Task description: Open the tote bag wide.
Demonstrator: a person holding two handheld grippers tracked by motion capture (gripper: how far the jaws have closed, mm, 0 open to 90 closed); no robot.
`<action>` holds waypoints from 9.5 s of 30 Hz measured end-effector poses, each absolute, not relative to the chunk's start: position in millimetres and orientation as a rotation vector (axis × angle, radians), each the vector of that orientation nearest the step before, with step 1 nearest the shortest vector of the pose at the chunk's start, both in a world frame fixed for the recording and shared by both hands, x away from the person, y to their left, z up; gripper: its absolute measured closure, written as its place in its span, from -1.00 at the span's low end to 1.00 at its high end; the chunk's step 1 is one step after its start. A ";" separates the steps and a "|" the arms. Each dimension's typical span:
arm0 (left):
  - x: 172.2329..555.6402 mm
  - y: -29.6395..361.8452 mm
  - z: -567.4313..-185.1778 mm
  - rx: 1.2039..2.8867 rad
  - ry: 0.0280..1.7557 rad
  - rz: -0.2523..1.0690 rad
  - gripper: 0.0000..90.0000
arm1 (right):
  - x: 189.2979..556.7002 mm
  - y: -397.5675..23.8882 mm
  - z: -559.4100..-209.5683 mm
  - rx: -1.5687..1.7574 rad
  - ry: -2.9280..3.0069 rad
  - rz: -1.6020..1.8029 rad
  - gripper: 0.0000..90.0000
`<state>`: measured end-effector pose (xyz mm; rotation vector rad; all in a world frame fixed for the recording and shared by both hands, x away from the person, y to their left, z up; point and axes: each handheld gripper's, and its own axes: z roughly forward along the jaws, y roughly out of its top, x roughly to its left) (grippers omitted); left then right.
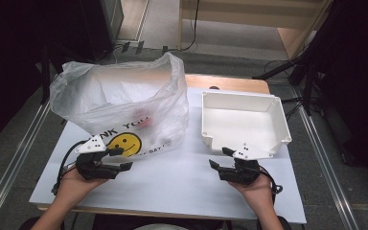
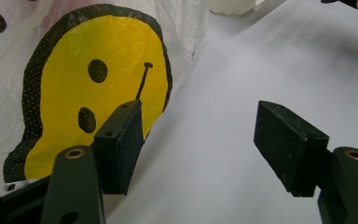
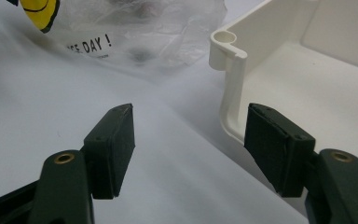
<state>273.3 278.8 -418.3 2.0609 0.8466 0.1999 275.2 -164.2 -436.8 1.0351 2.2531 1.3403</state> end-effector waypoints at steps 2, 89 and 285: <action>273.3 278.5 -418.6 2.063 0.846 0.194 -0.24 | 275.3 -164.1 -437.0 1.036 2.255 1.341 -0.23; 274.2 285.5 -370.8 2.040 0.843 0.051 0.36 | 288.3 -135.1 -388.4 0.886 2.389 1.422 0.17; 393.9 333.1 -389.8 2.056 1.258 0.171 0.96 | 430.0 5.4 -399.1 1.036 2.549 1.209 1.00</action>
